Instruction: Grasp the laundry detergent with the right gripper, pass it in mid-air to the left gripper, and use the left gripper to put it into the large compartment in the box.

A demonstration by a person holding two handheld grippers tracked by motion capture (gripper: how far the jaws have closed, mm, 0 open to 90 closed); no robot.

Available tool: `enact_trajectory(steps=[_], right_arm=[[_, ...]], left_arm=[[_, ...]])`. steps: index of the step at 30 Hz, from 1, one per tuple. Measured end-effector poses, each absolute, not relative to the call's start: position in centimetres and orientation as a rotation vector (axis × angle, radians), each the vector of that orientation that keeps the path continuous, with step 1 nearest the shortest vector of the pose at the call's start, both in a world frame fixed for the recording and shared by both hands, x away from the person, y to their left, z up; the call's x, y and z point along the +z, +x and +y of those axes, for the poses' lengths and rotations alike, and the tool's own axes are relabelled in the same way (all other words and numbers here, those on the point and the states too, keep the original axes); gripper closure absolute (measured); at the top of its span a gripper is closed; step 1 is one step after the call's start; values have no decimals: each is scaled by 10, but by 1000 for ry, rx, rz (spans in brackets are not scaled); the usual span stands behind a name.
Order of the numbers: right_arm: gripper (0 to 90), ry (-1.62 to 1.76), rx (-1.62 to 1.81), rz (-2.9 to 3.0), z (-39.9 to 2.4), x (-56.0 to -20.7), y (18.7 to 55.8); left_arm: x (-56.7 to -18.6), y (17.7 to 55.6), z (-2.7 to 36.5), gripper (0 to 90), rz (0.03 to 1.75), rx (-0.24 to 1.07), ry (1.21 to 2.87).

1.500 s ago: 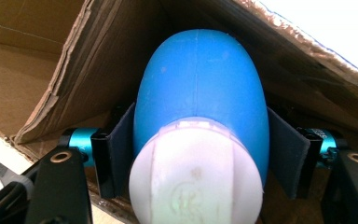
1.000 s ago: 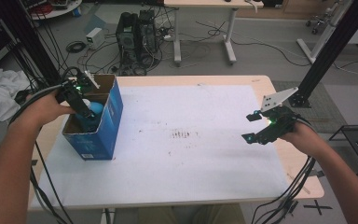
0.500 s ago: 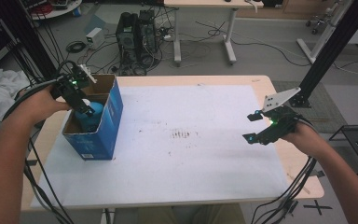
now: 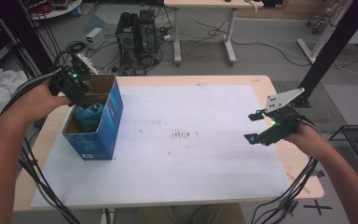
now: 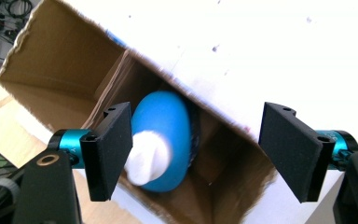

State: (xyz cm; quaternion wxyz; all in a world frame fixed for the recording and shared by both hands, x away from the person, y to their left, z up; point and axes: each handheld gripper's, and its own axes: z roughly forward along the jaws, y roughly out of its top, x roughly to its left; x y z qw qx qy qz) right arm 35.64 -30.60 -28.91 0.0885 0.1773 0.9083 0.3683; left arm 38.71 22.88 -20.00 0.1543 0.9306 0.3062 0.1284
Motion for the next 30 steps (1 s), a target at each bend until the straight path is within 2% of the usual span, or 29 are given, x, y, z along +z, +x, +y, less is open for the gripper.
enact_trajectory(steps=[3, 4, 12, 13, 14, 15, 30], right_arm=[[213, 528, 1103, 2697, -307, -289, 355], [213, 533, 1102, 2698, -307, -288, 354], [213, 516, 1110, 2687, -309, -287, 347], [213, 520, 1110, 2685, -309, -287, 346], [213, 519, 1112, 2687, -310, -287, 346], [212, 516, 1112, 2685, -310, -287, 345], [213, 517, 1108, 2687, -309, -284, 342]], left_arm=[[-198, 383, 220, 260, 829, 353, 2683], [-194, 384, 220, 260, 771, 344, 2744], [-195, 379, 199, 260, 738, 387, 2762], [-196, 378, 196, 242, 743, 386, 2760], [-196, 378, 193, 178, 723, 388, 2777], [-198, 377, 189, 166, 730, 394, 2760], [-210, 376, 110, 166, 478, 305, 2855]])
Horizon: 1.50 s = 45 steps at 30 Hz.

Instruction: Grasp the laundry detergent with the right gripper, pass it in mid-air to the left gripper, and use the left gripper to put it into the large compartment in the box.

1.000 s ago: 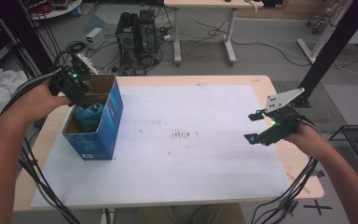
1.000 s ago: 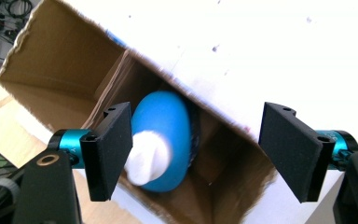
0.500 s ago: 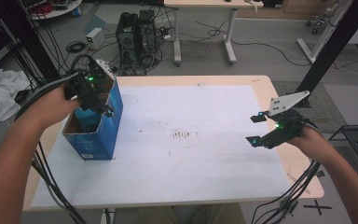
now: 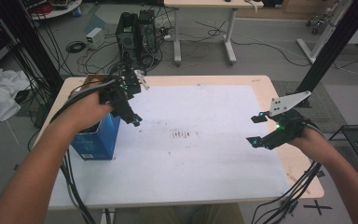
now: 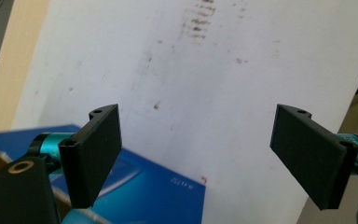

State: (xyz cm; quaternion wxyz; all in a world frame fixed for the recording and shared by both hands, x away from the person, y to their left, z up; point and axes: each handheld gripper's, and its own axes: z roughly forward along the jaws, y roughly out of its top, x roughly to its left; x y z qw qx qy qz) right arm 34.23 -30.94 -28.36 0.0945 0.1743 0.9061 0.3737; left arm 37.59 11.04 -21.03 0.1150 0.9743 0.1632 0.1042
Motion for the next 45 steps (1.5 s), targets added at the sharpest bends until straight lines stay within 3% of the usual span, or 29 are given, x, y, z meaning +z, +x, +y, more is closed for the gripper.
enact_trajectory(steps=[14, 45], right_arm=[[213, 537, 1038, 2713, -310, -272, 355], [212, 530, 869, 2819, -305, -265, 377]], left_arm=[[-224, 399, 56, 166, 420, 297, 2901], [-238, 429, 43, 166, 417, 255, 2888]])
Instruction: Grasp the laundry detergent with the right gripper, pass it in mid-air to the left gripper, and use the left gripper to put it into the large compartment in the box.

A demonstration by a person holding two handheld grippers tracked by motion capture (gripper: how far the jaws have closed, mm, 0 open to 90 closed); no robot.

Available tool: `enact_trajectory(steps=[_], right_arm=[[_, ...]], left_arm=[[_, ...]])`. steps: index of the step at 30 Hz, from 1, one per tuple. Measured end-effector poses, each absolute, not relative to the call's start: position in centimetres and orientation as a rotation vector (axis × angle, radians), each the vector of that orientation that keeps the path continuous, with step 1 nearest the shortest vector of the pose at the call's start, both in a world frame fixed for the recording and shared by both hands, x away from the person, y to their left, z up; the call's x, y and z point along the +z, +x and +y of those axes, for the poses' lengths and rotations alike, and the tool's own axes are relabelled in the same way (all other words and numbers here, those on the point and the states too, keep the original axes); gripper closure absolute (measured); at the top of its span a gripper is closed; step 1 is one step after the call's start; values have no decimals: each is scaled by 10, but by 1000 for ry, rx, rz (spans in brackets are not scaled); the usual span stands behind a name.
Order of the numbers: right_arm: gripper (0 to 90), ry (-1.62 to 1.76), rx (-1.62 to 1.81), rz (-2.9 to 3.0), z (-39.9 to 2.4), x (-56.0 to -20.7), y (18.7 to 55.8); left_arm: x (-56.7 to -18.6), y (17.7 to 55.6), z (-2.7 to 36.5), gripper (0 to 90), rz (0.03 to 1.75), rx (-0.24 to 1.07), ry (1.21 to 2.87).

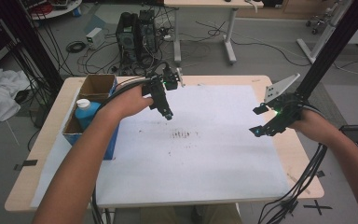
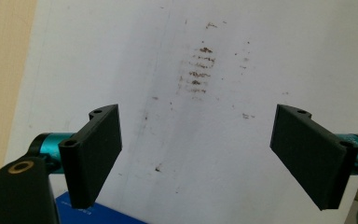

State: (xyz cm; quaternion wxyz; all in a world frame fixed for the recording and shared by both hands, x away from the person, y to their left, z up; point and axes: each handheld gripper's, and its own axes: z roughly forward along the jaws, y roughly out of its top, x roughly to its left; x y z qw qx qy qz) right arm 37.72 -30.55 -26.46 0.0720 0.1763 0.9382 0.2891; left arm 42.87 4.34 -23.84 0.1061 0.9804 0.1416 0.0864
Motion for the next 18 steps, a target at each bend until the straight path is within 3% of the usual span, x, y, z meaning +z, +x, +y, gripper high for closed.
enact_trajectory(steps=[18], right_arm=[[213, 512, 859, 2815, -302, -265, 375]], left_arm=[[-237, 427, 44, 166, 403, 269, 2887]])
